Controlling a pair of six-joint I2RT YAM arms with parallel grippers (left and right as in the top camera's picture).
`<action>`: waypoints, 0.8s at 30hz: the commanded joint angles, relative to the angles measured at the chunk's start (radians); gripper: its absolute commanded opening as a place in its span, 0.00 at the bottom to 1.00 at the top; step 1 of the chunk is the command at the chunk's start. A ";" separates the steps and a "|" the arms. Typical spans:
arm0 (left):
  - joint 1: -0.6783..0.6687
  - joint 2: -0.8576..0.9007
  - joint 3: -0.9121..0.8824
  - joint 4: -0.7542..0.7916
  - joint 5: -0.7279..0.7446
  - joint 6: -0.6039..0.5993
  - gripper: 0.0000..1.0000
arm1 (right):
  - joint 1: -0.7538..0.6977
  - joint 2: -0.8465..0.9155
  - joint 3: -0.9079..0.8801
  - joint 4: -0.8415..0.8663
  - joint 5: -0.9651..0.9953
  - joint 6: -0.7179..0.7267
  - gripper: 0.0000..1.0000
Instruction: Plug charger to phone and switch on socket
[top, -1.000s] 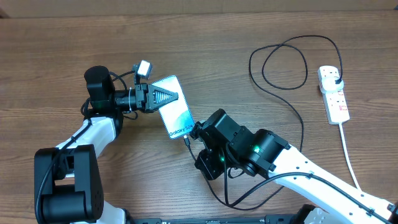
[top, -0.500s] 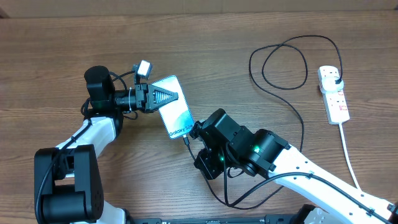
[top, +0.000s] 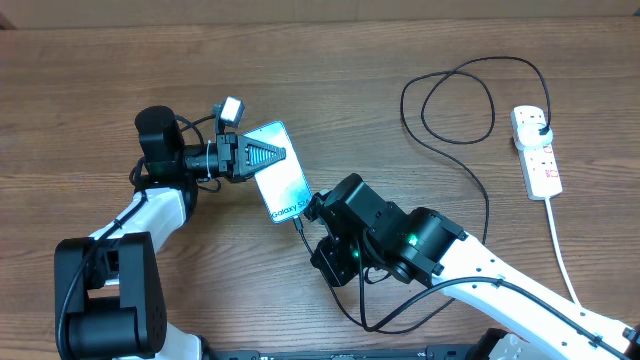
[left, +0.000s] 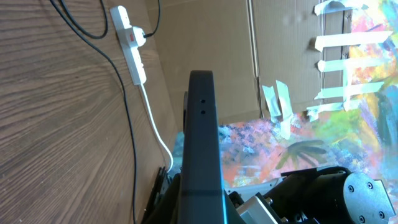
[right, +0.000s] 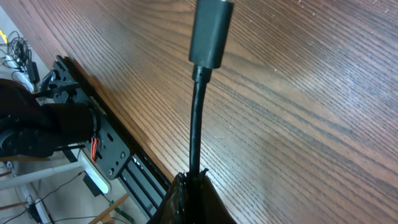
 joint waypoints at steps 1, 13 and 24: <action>-0.005 -0.002 0.007 0.007 0.027 -0.018 0.04 | -0.005 0.003 0.036 0.018 0.014 0.003 0.04; -0.011 -0.002 0.007 0.007 0.027 -0.018 0.04 | -0.005 0.003 0.036 0.064 0.054 0.002 0.04; -0.034 -0.002 0.007 0.007 0.027 0.001 0.04 | -0.005 0.003 0.036 0.064 0.056 0.003 0.14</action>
